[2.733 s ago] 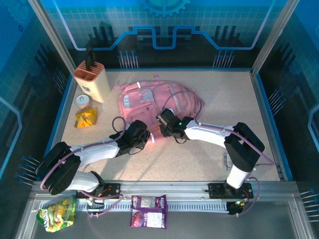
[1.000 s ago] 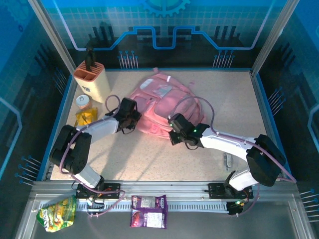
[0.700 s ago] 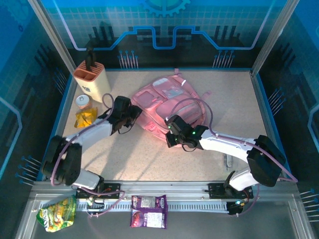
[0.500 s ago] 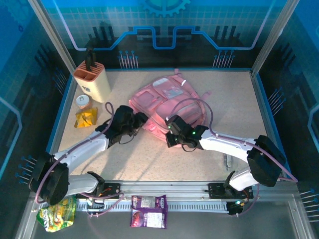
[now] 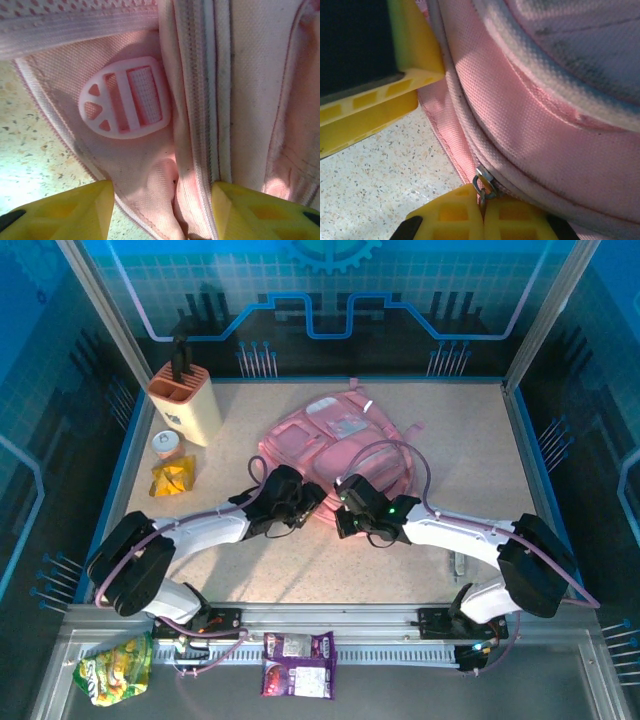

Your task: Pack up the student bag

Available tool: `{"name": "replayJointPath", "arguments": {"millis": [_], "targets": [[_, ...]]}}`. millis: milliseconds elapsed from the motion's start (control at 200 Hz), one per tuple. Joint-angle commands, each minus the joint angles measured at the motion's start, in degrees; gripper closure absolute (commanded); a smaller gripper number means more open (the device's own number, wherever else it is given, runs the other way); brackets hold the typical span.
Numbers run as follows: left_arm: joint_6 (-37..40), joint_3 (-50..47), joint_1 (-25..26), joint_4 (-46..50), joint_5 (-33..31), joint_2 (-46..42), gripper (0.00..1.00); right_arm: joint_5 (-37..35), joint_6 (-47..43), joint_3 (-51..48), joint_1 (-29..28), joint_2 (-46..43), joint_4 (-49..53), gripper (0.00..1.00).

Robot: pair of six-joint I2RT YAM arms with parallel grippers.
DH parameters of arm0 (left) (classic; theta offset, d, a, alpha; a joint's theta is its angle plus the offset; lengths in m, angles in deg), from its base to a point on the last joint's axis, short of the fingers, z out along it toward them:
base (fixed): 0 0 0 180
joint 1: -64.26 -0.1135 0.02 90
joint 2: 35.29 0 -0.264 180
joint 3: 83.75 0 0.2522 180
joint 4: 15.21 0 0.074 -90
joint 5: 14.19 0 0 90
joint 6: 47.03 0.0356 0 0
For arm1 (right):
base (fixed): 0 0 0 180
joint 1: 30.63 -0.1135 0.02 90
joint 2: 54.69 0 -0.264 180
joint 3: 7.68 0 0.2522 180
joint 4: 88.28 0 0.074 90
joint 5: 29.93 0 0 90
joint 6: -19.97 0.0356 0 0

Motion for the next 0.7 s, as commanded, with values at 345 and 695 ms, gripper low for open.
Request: {"name": "replayJointPath", "arguments": {"millis": [345, 695], "targets": [[-6.0, -2.3, 1.8, -8.6, -2.7, -2.5, 0.47, 2.1, 0.0, 0.6, -0.5, 0.0, -1.4, 1.0], [-6.8, 0.2, 2.1, -11.8, -1.9, 1.3, 0.46, 2.5, 0.0, 1.4, -0.5, 0.6, -1.8, 1.0]]}}
